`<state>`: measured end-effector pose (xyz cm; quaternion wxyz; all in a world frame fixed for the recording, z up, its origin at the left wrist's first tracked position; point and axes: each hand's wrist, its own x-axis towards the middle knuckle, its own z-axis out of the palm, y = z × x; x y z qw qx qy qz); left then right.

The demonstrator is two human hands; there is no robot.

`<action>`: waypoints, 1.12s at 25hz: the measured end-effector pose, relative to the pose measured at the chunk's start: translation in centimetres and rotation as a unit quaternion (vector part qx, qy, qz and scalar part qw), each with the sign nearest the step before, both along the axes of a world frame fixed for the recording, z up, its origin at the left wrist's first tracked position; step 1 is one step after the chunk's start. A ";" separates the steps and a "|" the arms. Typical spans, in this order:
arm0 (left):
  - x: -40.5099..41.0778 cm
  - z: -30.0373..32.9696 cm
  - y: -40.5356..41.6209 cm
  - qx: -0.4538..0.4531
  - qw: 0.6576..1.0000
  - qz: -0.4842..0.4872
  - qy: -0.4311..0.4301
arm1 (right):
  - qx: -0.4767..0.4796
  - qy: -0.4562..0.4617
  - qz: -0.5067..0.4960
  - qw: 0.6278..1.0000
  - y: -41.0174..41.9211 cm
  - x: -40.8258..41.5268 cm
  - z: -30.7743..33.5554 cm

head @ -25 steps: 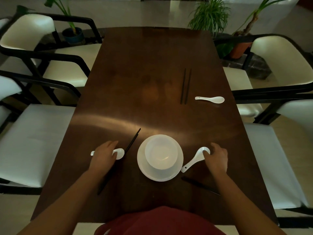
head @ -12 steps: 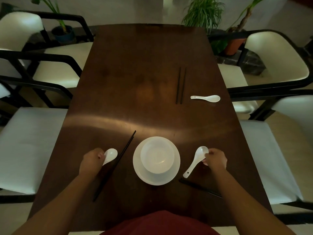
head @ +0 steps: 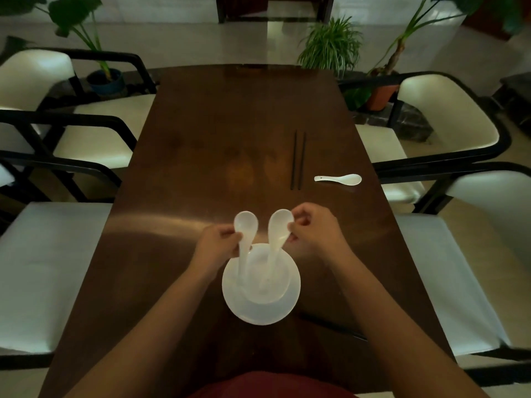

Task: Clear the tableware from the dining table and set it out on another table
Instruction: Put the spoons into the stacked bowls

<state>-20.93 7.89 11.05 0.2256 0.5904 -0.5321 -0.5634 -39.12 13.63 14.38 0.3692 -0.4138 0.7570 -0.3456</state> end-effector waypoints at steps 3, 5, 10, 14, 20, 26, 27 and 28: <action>-1.9 1.0 1.5 0.051 0.997 -0.039 0.045 | -0.006 0.040 0.020 0.999 -0.4 1.1 0.6; -2.5 1.2 2.2 0.062 0.995 -0.038 0.067 | -0.001 0.073 0.021 0.997 -0.4 1.0 0.6; -3.0 1.2 3.0 0.035 0.993 -0.061 0.093 | -0.008 0.110 0.024 0.994 0.0 0.5 0.3; -3.5 0.8 3.3 0.024 0.994 -0.083 0.072 | -0.020 0.078 0.007 0.997 -0.1 0.3 -0.2; -3.4 0.9 2.4 0.080 0.986 -0.103 0.100 | -0.015 -0.050 -0.022 0.998 -0.8 -2.0 -1.1; -4.8 0.1 1.3 0.114 0.982 -0.108 0.109 | -0.011 -0.082 -0.115 0.990 -2.1 -5.6 -3.0; -5.4 0.1 1.0 0.113 0.983 -0.102 0.107 | -0.008 -0.090 -0.127 0.988 -2.5 -6.2 -3.2; -6.1 0.0 0.5 0.113 0.984 -0.093 0.105 | -0.004 -0.098 -0.132 0.986 -3.0 -6.9 -3.4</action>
